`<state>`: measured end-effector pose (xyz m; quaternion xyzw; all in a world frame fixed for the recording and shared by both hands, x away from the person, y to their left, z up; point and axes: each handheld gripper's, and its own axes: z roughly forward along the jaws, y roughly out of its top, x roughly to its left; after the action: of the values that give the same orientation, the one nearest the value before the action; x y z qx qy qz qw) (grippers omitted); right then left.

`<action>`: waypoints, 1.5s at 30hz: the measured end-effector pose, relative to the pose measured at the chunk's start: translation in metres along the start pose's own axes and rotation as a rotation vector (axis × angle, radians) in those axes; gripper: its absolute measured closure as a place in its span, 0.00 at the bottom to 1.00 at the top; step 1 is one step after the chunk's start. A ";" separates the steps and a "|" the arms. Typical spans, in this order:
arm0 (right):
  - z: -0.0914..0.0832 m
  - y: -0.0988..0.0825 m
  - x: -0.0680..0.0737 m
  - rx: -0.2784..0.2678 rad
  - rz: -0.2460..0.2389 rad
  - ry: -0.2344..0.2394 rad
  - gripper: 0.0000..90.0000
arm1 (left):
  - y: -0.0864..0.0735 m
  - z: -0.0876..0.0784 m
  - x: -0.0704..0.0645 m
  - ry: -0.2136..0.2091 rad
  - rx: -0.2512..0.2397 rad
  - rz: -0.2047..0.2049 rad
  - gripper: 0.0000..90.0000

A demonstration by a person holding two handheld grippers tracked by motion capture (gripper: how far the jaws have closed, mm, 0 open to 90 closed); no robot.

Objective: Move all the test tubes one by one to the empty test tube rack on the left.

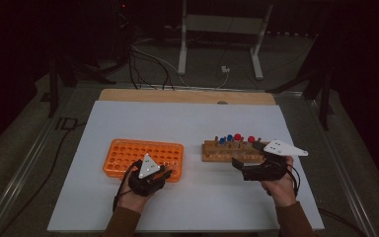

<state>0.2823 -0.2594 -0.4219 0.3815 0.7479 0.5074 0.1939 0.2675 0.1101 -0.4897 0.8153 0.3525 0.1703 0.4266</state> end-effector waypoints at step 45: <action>0.031 -0.020 -0.051 0.084 0.068 -0.191 0.71 | 0.002 -0.034 0.020 0.108 -0.241 -0.135 0.02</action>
<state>0.3287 -0.2836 -0.4574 0.4611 0.7331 0.4434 0.2310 0.2623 0.1438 -0.4689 0.7223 0.4059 0.2259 0.5124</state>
